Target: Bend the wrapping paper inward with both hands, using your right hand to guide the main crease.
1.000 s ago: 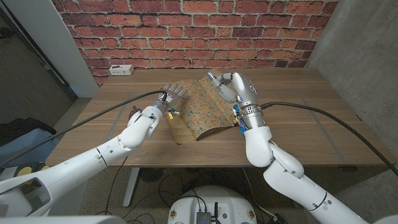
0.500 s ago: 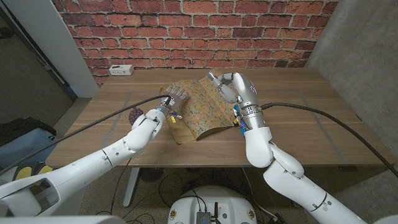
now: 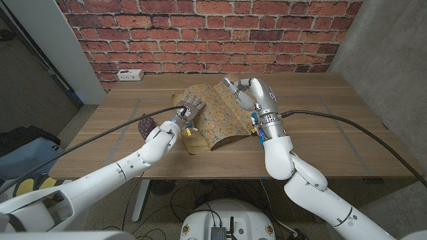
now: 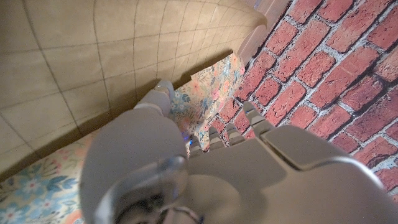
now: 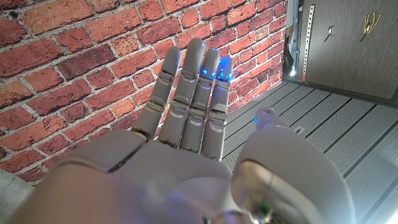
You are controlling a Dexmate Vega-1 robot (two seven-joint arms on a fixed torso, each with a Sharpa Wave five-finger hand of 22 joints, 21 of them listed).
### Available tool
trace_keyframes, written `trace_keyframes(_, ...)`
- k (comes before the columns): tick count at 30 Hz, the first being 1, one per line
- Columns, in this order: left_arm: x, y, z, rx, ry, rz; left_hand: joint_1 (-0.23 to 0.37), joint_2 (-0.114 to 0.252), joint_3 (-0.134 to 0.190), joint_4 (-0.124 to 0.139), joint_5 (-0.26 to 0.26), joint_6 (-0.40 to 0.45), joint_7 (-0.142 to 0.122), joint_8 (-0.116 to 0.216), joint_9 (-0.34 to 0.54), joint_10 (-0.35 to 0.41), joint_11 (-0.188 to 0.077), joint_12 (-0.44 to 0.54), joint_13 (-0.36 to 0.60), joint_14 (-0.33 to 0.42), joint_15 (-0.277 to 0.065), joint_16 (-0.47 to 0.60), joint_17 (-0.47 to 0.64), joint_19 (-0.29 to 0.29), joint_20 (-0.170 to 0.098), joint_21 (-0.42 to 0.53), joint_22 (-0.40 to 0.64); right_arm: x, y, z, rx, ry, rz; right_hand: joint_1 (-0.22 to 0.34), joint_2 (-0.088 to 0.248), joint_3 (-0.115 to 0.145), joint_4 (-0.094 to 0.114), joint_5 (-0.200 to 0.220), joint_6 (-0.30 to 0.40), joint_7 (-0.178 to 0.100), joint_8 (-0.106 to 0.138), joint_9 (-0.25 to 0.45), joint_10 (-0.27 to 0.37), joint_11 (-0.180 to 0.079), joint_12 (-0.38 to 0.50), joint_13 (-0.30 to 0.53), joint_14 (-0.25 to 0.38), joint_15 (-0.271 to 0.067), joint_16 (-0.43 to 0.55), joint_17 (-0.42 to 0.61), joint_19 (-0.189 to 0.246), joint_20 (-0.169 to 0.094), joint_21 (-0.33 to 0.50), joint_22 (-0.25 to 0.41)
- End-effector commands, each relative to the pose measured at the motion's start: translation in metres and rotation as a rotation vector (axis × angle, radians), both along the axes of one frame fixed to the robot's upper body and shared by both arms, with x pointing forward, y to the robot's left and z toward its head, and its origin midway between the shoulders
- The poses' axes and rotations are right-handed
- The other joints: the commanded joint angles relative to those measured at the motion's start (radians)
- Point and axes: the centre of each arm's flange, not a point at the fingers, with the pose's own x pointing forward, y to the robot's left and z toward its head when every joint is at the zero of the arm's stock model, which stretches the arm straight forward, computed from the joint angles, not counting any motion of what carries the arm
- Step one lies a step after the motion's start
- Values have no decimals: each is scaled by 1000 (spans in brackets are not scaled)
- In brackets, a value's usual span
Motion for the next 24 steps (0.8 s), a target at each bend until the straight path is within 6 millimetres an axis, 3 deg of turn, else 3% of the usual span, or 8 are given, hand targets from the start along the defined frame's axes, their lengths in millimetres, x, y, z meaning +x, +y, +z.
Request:
trace_keyframes(1, 4, -4, -6, -6, -119, -36, 47, 17, 28, -1, -1, 102, -2, 20, 1, 69, -3, 18, -2, 62, -11, 5, 2, 52, -7, 23, 3, -2, -2, -1, -39, -19, -23, -5, 3, 7, -2, -1, 7, -2, 2, 1, 11, 0, 3, 5, 8, 1, 4, 6, 5, -3, -1, 0)
trace_keyframes(7, 6, -3, -9, -18, -147, -48, 66, 34, 45, 37, -3, 319, -9, 65, 6, 162, -12, 32, -1, 131, -32, 8, 6, 93, -18, 44, 8, -2, -1, 1, -53, -28, -35, -8, 3, 9, -4, -1, 6, 0, 2, 3, 11, 2, 3, 4, 7, 1, 2, 6, 5, -3, -2, 0)
trace_keyframes(8, 6, -2, -10, -20, -152, -51, 62, 37, 49, 54, -4, 403, 9, 83, 8, 177, -13, 30, -1, 148, -33, 9, 7, 94, -14, 47, 9, -1, -1, 1, -55, -27, -36, -8, 3, 9, -5, -1, 6, 0, 1, 3, 11, 1, 3, 4, 8, 1, 2, 6, 5, -3, -2, 0)
trace_keyframes(12, 5, 0, -9, -37, -176, -71, 55, 33, 54, 80, -6, 570, 46, 119, 16, 216, -12, 29, -1, 176, -55, 5, 5, 113, -17, 61, 11, 0, 0, 2, -56, -29, -37, -10, 2, 11, -7, -1, 6, -2, 1, 2, 11, -1, 3, 5, 9, 0, 2, 6, 4, -3, -2, 0)
trace_keyframes(13, 5, 0, -9, -40, -185, -75, 54, 31, 54, 83, -6, 613, 46, 129, 19, 221, -14, 26, -1, 181, -59, 3, 4, 116, -21, 64, 11, 0, 1, 2, -57, -29, -36, -10, 2, 11, -7, -1, 6, -2, 1, 2, 10, -1, 2, 5, 8, 0, 2, 7, 4, -3, -2, 0)
trace_keyframes(15, 4, 2, -9, -48, -203, -85, 51, 29, 54, 91, -8, 782, 80, 180, 34, 257, -17, 23, -1, 204, -65, -1, 3, 129, -24, 74, 10, 1, 1, 3, -56, -28, -36, -11, 2, 12, -8, -1, 6, 1, 1, 2, 11, -1, 2, 4, 7, -1, 2, 8, 4, -3, -3, 0)
trace_keyframes(19, 1, 4, -7, -51, -237, -90, 51, 26, 52, 90, -10, 848, 104, 207, 47, 273, -23, 19, -1, 227, -72, 1, 3, 139, -30, 81, 10, 3, 3, 5, -57, -28, -37, -12, 3, 14, -10, -2, 6, -1, 1, 3, 12, -1, 2, 4, 9, 1, 1, 7, 3, -3, -3, 0)
trace_keyframes(24, -6, 7, -5, -69, -309, -109, 54, 27, 52, 88, -11, 855, 107, 212, 54, 287, -26, 19, -1, 243, -80, 5, 4, 143, -33, 84, 10, 5, 4, 6, -59, -24, -38, -14, 3, 16, -12, -2, 7, -2, 0, 3, 10, -2, 1, 3, 10, 1, 1, 8, 3, -3, -4, 0)
